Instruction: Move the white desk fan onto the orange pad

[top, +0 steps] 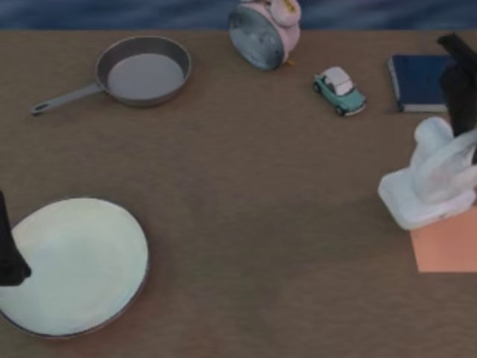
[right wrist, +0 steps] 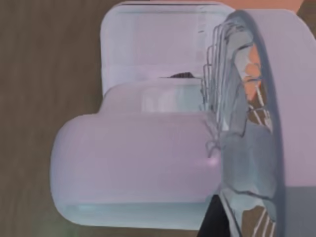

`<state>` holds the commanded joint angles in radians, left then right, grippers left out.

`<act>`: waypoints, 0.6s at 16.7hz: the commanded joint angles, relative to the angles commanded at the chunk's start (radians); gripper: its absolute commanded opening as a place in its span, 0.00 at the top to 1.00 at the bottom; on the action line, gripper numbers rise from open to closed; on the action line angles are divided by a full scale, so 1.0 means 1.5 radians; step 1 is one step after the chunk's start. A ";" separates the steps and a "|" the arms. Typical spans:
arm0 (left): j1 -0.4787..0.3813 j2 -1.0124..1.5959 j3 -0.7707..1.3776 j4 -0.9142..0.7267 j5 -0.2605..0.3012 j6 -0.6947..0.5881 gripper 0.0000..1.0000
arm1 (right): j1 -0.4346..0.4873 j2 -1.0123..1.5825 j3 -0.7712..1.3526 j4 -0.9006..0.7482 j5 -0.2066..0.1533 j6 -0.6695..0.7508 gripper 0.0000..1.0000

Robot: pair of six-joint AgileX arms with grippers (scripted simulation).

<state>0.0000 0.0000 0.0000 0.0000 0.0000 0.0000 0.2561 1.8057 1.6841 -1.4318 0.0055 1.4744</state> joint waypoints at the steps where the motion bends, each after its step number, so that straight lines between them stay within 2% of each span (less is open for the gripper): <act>1: 0.000 0.000 0.000 0.000 0.000 0.000 0.00 | -0.011 -0.019 -0.029 0.008 0.000 0.048 1.00; 5: 0.000 0.000 0.000 0.000 0.000 0.000 0.00 | -0.043 -0.073 -0.115 0.032 0.002 0.168 1.00; 10: 0.000 0.000 0.000 0.000 0.000 0.000 0.00 | -0.048 -0.081 -0.129 0.035 0.002 0.185 1.00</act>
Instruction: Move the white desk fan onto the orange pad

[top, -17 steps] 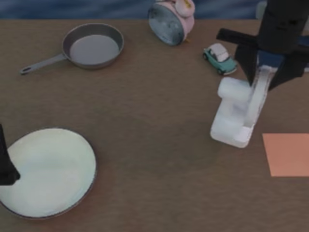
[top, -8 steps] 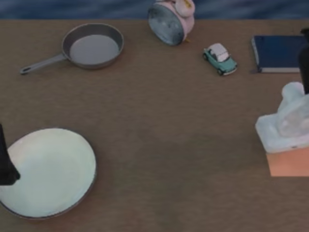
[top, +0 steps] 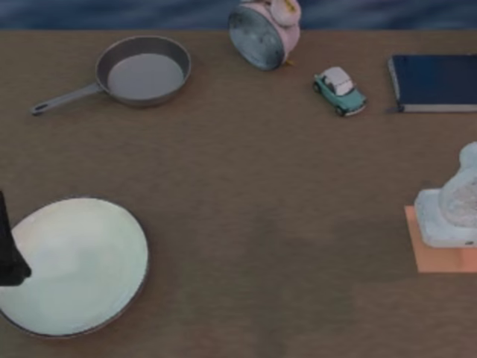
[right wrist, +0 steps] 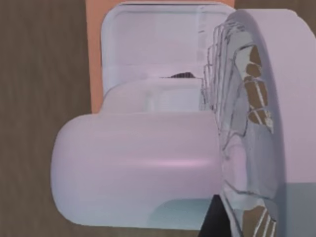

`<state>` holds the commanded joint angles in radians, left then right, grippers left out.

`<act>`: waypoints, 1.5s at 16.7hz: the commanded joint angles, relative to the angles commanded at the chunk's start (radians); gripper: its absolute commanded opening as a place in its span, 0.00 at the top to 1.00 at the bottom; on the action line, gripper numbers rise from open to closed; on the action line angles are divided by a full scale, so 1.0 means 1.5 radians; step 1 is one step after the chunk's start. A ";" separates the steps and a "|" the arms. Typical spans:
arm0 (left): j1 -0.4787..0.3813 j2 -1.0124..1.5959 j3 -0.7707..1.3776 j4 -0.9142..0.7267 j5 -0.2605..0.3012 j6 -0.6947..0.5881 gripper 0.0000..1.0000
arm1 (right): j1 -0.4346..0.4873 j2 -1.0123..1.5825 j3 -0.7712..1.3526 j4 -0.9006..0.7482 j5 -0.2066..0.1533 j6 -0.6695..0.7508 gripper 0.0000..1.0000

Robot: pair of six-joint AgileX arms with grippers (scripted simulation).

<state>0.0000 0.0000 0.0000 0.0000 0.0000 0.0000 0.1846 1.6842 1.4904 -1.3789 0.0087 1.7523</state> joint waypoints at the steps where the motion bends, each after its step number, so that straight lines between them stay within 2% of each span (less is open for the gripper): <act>1: 0.000 0.000 0.000 0.000 0.000 0.000 0.00 | 0.003 0.003 0.002 -0.001 0.000 0.000 1.00; 8: 0.000 0.000 0.000 0.000 0.000 0.000 0.00 | 0.000 0.010 -0.078 0.088 0.000 0.000 1.00; 12: 0.000 0.000 0.000 0.000 0.000 0.000 0.00 | 0.000 0.010 -0.080 0.091 0.000 0.000 1.00; 25: 0.000 0.000 0.000 0.000 0.000 0.000 0.00 | 0.000 0.010 -0.080 0.091 0.000 0.000 0.02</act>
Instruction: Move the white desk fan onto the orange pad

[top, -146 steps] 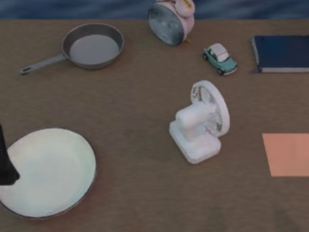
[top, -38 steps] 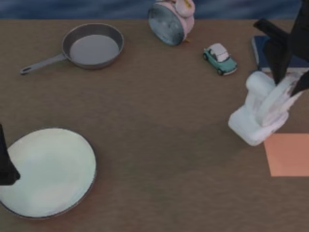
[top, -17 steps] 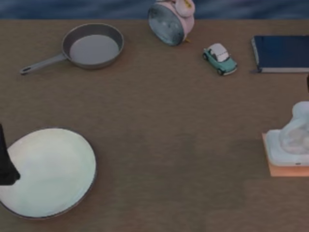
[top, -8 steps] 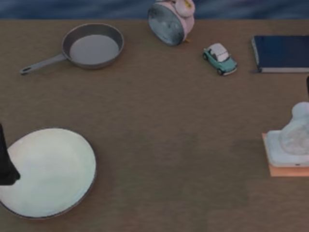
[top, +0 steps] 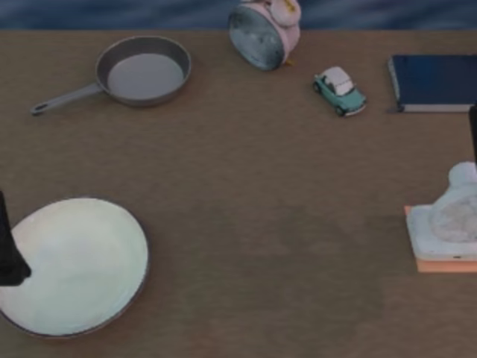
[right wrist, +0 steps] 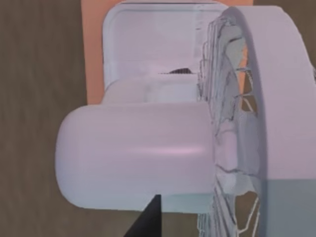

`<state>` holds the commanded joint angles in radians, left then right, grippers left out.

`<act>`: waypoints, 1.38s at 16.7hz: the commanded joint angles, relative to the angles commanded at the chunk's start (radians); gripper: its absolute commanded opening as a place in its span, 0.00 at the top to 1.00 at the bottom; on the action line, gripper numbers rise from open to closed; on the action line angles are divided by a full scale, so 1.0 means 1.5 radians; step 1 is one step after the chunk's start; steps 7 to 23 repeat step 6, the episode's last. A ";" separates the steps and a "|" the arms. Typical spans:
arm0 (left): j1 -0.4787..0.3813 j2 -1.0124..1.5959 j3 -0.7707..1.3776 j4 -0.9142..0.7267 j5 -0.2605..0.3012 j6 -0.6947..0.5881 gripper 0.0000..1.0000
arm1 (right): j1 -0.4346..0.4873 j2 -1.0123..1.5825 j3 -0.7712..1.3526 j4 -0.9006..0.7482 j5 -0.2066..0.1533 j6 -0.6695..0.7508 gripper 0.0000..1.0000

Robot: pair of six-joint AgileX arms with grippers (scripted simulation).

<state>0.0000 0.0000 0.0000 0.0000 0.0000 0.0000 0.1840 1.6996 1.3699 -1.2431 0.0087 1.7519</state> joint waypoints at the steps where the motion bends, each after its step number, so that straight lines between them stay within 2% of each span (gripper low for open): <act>1: 0.000 0.000 0.000 0.000 0.000 0.000 0.00 | 0.000 0.000 0.000 0.000 0.000 0.000 0.00; 23: 0.000 0.000 0.000 0.000 0.000 0.000 0.00 | 0.000 0.000 0.000 0.000 0.000 0.000 0.00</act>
